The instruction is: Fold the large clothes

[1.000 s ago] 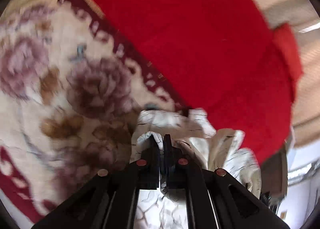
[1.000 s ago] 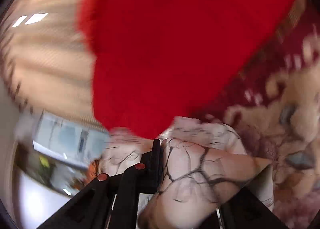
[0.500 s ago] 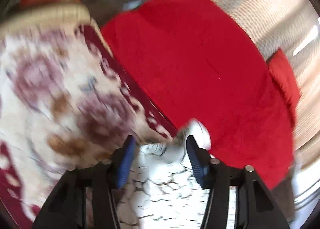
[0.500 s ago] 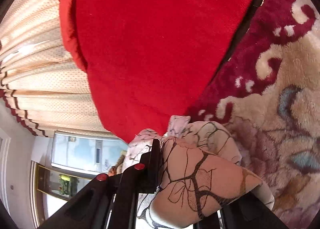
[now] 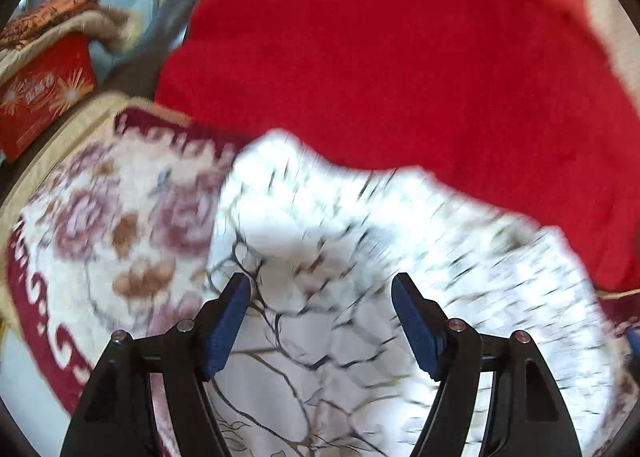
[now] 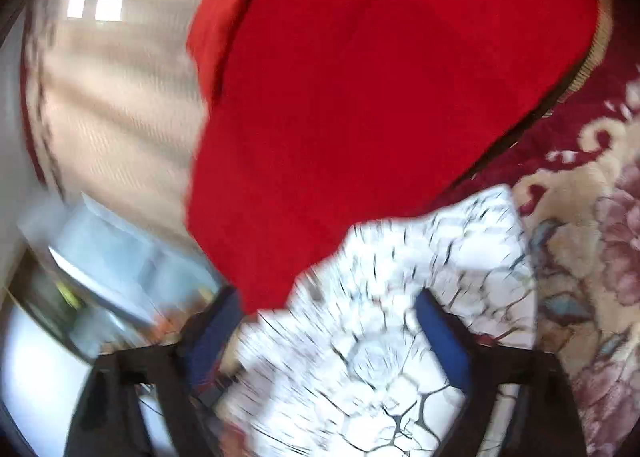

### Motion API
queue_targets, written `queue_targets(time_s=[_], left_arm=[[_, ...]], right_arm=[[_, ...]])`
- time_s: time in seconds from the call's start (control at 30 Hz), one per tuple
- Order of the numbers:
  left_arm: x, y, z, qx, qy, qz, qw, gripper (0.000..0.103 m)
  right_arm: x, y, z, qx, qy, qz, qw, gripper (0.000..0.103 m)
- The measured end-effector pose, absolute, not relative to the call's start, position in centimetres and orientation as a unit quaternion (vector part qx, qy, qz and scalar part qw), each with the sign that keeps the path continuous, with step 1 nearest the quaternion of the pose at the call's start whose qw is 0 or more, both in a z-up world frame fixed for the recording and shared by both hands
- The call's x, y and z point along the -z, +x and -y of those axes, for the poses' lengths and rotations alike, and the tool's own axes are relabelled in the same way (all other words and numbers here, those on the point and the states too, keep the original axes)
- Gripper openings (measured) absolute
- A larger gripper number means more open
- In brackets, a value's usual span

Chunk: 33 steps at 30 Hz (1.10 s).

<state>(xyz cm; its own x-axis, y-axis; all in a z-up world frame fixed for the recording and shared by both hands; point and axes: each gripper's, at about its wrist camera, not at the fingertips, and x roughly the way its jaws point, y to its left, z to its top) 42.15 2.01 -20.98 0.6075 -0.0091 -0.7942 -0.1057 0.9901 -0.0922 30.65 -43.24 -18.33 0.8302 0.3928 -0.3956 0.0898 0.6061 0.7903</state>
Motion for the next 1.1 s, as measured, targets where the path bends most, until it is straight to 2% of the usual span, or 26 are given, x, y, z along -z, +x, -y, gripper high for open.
queue_targets(time_s=[0.03,0.07,0.13,0.2,0.27,0.37,0.57,0.8,1.1], left_arm=[[22.1,42.8,-1.8,-0.042,-0.054,-0.465,0.883,0.074],[23.2,43.5,-1.7,-0.053,-0.045,-0.486,0.871,0.074],[25.0,44.5,-1.7,-0.068,-0.037,-0.507,0.858,0.076],[25.5,44.9,-1.5,-0.077,-0.018,-0.505,0.86,0.084],[25.9,45.2,-1.6,-0.078,-0.011,-0.504,0.86,0.085],[25.7,45.2,-1.9,-0.075,-0.02,-0.504,0.86,0.085],[21.6,41.6,-0.6,-0.053,-0.009,-0.443,0.895,0.085],[18.0,36.9,2.4,-0.039,0.037,-0.368,0.928,0.085],[18.1,32.1,4.6,-0.022,0.051,-0.34,0.939,0.085]], right_arm=[[18.7,32.2,41.3,-0.087,0.4,-0.31,0.858,0.072],[19.1,33.1,40.0,-0.077,0.377,-0.331,0.862,0.07],[20.3,35.7,37.3,-0.045,0.313,-0.375,0.871,0.07],[22.4,38.4,35.8,-0.003,0.254,-0.411,0.875,0.069],[25.1,40.7,36.0,0.019,0.251,-0.443,0.861,0.071],[25.1,40.6,37.4,0.023,0.283,-0.428,0.858,0.073],[21.9,36.4,37.6,0.01,0.292,-0.386,0.875,0.073],[17.7,32.5,32.2,-0.033,0.233,-0.362,0.902,0.073],[18.0,28.8,29.4,-0.007,0.158,-0.375,0.913,0.073]])
